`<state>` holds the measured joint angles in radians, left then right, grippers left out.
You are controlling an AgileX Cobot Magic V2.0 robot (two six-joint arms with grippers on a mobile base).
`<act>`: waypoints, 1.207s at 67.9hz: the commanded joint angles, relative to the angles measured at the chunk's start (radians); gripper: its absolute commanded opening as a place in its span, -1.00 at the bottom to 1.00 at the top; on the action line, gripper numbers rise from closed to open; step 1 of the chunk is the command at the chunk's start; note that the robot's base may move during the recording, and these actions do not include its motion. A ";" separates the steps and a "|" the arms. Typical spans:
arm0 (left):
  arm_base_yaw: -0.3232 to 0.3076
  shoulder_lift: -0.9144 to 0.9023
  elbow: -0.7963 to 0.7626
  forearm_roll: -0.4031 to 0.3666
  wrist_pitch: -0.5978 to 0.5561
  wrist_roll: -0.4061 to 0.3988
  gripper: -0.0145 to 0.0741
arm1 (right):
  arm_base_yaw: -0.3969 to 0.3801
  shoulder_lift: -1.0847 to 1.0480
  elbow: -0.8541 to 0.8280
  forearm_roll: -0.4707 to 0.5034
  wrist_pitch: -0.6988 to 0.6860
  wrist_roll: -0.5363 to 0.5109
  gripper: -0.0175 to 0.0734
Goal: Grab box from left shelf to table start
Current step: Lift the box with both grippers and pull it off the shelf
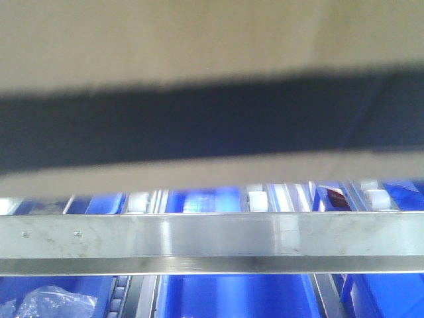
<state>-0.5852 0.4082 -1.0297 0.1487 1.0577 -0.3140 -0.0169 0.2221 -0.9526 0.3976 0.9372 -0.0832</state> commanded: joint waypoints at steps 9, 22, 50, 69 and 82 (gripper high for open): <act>-0.015 -0.003 -0.047 -0.135 -0.223 0.022 -0.88 | 0.005 0.021 -0.031 0.057 -0.142 0.003 -0.49; -0.015 -0.003 -0.047 -0.133 -0.223 0.022 -0.88 | 0.005 0.021 -0.031 0.057 -0.131 0.003 -0.49; -0.015 -0.003 -0.047 -0.133 -0.223 0.022 -0.88 | 0.005 0.021 -0.031 0.057 -0.127 0.003 -0.49; -0.015 -0.003 -0.047 -0.133 -0.223 0.022 -0.88 | 0.005 0.021 -0.031 0.057 -0.127 0.003 -0.49; -0.015 -0.003 -0.047 -0.130 -0.223 0.022 -0.88 | 0.004 0.021 -0.031 0.057 -0.127 0.003 -0.49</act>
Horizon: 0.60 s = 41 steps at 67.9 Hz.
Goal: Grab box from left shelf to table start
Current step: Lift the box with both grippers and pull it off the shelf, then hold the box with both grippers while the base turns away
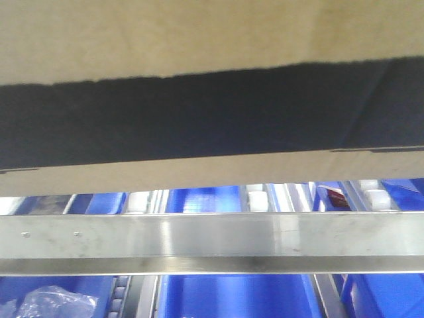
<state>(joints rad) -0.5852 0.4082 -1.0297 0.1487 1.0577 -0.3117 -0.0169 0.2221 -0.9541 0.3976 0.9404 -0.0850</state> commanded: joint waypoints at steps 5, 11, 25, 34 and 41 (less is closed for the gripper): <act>-0.015 -0.001 -0.047 -0.131 -0.223 0.019 -0.88 | 0.004 0.021 -0.029 0.057 -0.130 0.004 -0.49; -0.015 -0.001 -0.046 -0.131 -0.223 0.019 -0.88 | 0.004 0.021 -0.029 0.057 -0.130 0.004 -0.49; -0.015 -0.001 -0.039 -0.131 -0.223 0.019 -0.88 | 0.004 0.021 -0.029 0.057 -0.130 0.004 -0.49; -0.015 -0.001 -0.039 -0.131 -0.223 0.019 -0.88 | 0.004 0.021 -0.029 0.057 -0.130 0.004 -0.49; -0.015 -0.001 -0.039 -0.131 -0.223 0.019 -0.88 | 0.004 0.021 -0.029 0.057 -0.130 0.004 -0.49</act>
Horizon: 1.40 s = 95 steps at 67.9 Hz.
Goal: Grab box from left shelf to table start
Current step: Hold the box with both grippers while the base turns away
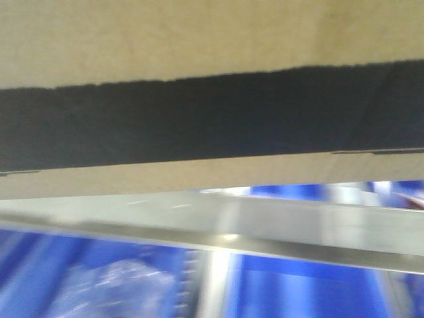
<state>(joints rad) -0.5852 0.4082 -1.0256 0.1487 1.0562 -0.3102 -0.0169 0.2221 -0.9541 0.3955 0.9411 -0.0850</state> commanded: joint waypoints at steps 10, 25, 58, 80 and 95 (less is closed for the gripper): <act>-0.015 -0.001 -0.043 -0.131 -0.221 0.018 -0.88 | 0.004 0.021 -0.029 0.060 -0.131 0.004 -0.49; -0.015 -0.001 -0.043 -0.131 -0.221 0.018 -0.88 | 0.004 0.021 -0.029 0.060 -0.131 0.004 -0.49; -0.015 -0.001 -0.043 -0.131 -0.221 0.018 -0.88 | 0.004 0.021 -0.029 0.060 -0.131 0.004 -0.49; -0.015 -0.001 -0.043 -0.131 -0.221 0.018 -0.88 | 0.004 0.021 -0.029 0.060 -0.131 0.004 -0.49; -0.015 -0.001 -0.043 -0.131 -0.221 0.018 -0.88 | 0.004 0.021 -0.029 0.060 -0.131 0.004 -0.49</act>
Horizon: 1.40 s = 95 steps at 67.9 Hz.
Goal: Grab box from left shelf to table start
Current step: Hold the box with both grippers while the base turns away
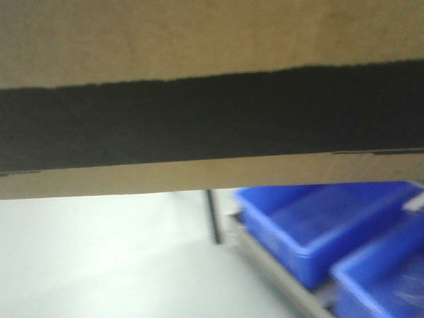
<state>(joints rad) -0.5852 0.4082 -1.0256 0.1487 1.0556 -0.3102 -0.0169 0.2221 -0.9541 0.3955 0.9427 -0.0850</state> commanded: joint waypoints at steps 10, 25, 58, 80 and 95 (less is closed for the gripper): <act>-0.015 -0.001 -0.043 -0.131 -0.221 0.018 -0.88 | 0.004 0.021 -0.029 0.060 -0.133 0.004 -0.49; -0.015 -0.001 -0.043 -0.131 -0.221 0.018 -0.88 | 0.004 0.021 -0.029 0.060 -0.133 0.004 -0.49; -0.015 -0.001 -0.043 -0.131 -0.221 0.018 -0.88 | 0.004 0.021 -0.029 0.060 -0.133 0.004 -0.49; -0.015 -0.001 -0.043 -0.133 -0.221 0.018 -0.88 | 0.004 0.021 -0.029 0.060 -0.133 0.004 -0.49; -0.015 -0.001 -0.043 -0.133 -0.221 0.018 -0.88 | 0.004 0.021 -0.029 0.060 -0.133 0.004 -0.49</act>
<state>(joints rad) -0.5852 0.4074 -1.0256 0.1487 1.0574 -0.3102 -0.0169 0.2221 -0.9541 0.3955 0.9446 -0.0850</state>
